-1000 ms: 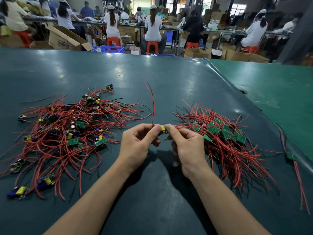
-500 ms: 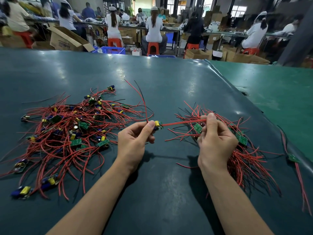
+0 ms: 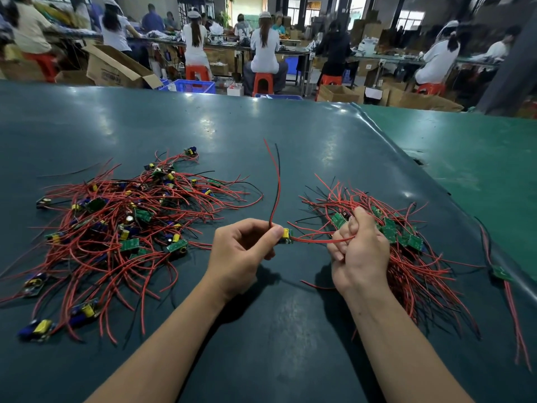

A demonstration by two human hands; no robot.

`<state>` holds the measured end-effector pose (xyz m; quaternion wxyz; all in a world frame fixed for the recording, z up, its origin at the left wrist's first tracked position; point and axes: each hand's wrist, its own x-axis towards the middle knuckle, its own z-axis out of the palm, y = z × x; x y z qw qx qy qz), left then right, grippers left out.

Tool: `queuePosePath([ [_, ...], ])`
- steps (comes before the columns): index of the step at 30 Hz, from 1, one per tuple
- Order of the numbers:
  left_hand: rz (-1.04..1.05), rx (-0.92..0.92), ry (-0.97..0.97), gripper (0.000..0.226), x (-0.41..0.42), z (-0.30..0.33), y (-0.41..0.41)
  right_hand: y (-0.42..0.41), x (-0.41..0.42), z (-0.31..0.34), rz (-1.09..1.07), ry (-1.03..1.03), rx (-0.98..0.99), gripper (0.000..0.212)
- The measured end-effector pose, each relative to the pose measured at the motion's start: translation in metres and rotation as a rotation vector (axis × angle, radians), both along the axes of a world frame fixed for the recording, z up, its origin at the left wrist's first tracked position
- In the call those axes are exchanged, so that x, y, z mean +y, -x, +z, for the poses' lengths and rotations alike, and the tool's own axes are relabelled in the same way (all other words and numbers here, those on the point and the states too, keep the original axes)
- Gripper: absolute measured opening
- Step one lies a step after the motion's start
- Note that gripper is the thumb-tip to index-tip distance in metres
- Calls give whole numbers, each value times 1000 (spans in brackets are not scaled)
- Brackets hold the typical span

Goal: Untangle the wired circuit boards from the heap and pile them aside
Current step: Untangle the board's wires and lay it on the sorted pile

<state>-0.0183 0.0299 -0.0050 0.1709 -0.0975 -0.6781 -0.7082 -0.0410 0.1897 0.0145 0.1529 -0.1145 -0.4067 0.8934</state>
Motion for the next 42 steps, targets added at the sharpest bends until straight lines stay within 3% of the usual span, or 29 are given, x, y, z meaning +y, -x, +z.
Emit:
queuePosePath([
  [5,48,-4,-69,8,-2,2,1,-4,-4,2,-74,8,39,54],
  [8,85,-35,-148,7,-3,1,3,-6,-5,1,65,-49,52,80],
  [10,95,-64,-185,7,-4,0,4,-8,-10,-2,178,-174,44,85],
  [13,96,-86,-206,7,-5,-3,5,-14,-22,-12,244,-547,61,46],
  [15,64,-76,-159,7,-4,-4,4,-15,-27,-18,251,-641,95,14],
  [19,27,-56,-122,8,-2,-5,2,-12,-24,-19,208,-501,70,16],
  [23,81,-61,-158,10,-6,-3,3,-6,-15,-11,18,-395,89,20],
  [29,221,-4,-213,10,-9,-3,7,-3,2,-3,-231,-280,154,24],
  [32,379,55,-330,15,-17,1,10,-1,10,-2,-310,-246,140,24],
  [34,448,174,-247,10,-22,3,9,-3,10,-3,-300,-374,141,22],
  [38,485,522,159,14,-18,0,3,-18,-15,-12,-114,-667,281,15],
  [42,381,652,389,18,-19,-1,-1,-27,-28,-18,117,-858,440,21],
])
